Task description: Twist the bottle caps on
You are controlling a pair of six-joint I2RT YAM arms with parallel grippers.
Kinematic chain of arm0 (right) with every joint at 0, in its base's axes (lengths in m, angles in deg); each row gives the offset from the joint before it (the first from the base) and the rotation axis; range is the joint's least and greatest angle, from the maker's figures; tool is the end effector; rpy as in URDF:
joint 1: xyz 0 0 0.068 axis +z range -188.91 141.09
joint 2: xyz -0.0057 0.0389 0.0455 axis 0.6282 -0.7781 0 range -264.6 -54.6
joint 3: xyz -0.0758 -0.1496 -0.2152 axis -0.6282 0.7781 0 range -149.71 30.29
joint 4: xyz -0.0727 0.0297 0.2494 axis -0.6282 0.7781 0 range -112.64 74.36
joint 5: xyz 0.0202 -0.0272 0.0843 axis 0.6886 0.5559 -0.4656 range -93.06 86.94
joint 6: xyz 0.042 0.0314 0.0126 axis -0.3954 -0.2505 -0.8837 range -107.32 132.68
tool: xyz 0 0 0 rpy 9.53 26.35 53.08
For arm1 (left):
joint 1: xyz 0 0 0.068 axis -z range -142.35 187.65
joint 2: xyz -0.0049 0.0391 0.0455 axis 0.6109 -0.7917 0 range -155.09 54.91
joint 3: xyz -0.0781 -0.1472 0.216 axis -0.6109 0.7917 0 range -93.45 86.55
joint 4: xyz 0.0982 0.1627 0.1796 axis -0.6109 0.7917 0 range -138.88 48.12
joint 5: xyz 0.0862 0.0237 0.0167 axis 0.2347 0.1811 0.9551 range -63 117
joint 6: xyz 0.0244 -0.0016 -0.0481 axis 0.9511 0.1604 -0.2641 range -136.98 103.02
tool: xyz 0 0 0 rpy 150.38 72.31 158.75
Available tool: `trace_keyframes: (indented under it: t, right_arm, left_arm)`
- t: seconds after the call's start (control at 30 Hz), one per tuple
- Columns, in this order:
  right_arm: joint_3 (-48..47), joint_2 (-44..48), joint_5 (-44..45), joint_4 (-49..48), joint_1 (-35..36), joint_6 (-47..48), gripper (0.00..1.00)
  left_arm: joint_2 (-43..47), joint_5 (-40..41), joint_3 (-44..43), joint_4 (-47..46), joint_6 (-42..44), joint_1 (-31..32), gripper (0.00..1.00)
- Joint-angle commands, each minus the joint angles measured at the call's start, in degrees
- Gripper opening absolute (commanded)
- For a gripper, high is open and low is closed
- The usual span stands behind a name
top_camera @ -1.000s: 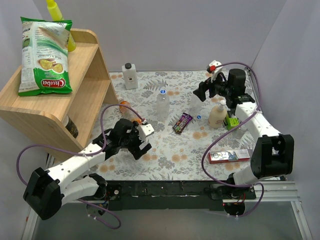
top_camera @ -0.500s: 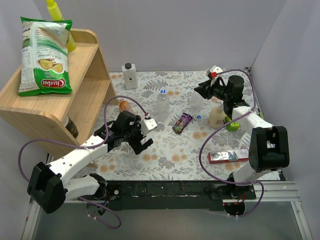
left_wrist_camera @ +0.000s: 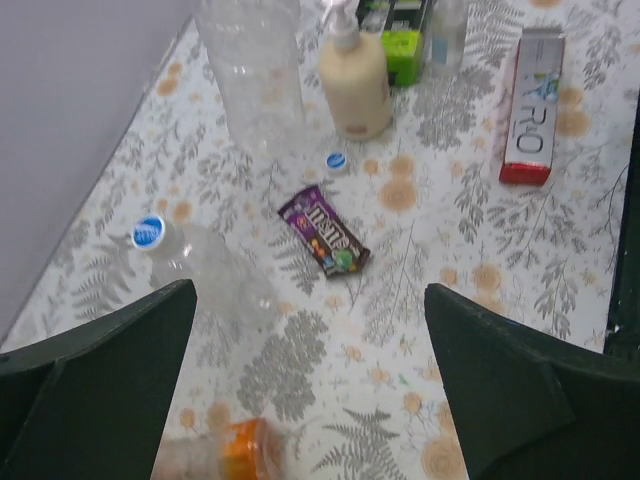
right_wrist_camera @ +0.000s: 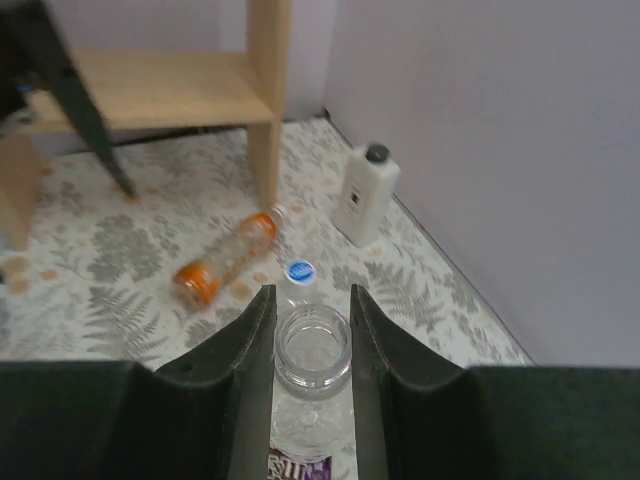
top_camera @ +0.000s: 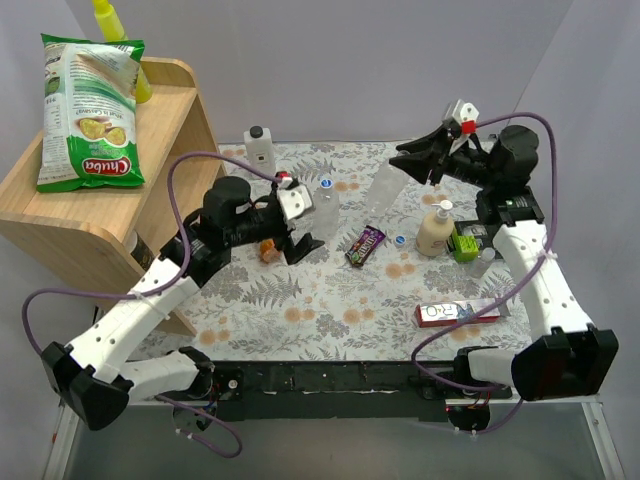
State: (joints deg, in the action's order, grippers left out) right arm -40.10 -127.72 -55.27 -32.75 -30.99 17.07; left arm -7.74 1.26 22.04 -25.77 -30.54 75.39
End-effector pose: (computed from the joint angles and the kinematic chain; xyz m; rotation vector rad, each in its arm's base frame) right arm 0.2794 0.0673 0.4266 -0.8856 1.2509 0.7026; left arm 0.1809 -0.1595 0.3774 0.7317 1.9092 -1.0141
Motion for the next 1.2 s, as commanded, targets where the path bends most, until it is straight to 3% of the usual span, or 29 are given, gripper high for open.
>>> trace_keyframes:
  t: [0.0,0.13,0.17,0.4,1.17]
  right_arm:
    - [0.33,3.16,-15.18,-7.87,0.43,-16.54,0.01]
    - [4.63,2.81,-19.86,-29.66,0.43,-35.07,0.01]
    - [4.82,2.81,-19.17,-32.92,0.43,-35.93,0.01]
    - [3.42,2.19,-16.88,-41.30,0.51,-42.17,0.01]
    - [0.69,4.30,-15.03,-39.11,1.83,-44.55,0.01]
  left_arm:
    - [-5.98,-7.40,-7.28,-2.46,-1.57,2.07,0.98]
    - [-13.62,-9.68,-16.58,-1.67,-0.59,3.13,0.98]
    - [-14.68,-10.29,-17.57,-1.06,-0.59,3.31,0.98]
    - [-19.52,-7.31,-19.08,0.00,0.99,6.38,0.98]
    - [-21.98,-10.39,-13.62,-6.85,-2.34,7.18,0.93]
